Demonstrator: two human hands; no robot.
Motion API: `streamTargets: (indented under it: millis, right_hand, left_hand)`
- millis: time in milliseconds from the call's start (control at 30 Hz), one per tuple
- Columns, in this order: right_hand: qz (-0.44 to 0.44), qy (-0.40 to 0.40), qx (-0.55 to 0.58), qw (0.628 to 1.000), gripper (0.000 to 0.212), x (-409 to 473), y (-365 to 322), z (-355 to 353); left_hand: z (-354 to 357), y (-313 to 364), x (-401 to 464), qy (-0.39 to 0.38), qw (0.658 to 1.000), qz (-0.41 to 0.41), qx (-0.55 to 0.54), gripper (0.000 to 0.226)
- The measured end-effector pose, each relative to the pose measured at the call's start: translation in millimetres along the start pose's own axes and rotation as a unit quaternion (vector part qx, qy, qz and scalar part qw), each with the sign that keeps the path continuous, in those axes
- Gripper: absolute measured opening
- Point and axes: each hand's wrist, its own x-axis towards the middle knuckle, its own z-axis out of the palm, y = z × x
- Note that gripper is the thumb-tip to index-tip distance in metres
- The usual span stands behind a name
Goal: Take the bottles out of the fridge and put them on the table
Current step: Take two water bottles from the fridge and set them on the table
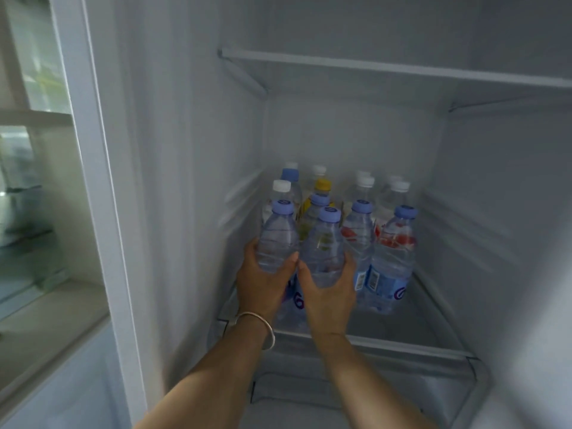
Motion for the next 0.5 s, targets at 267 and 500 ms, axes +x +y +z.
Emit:
streamTargets:
  millis: [267,500]
  right_hand:
    - [-0.027,0.066,0.011,0.997,0.066,-21,-53,-30]
    - [-0.075,0.199,-0.047,0.976,0.081,-104,-114,-89]
  left_hand:
    - [-19,59,-26,-0.071,0.996,0.033,-0.033,0.054]
    - [-64,116,-93,-0.245,0.961,0.072,-0.103,0.051]
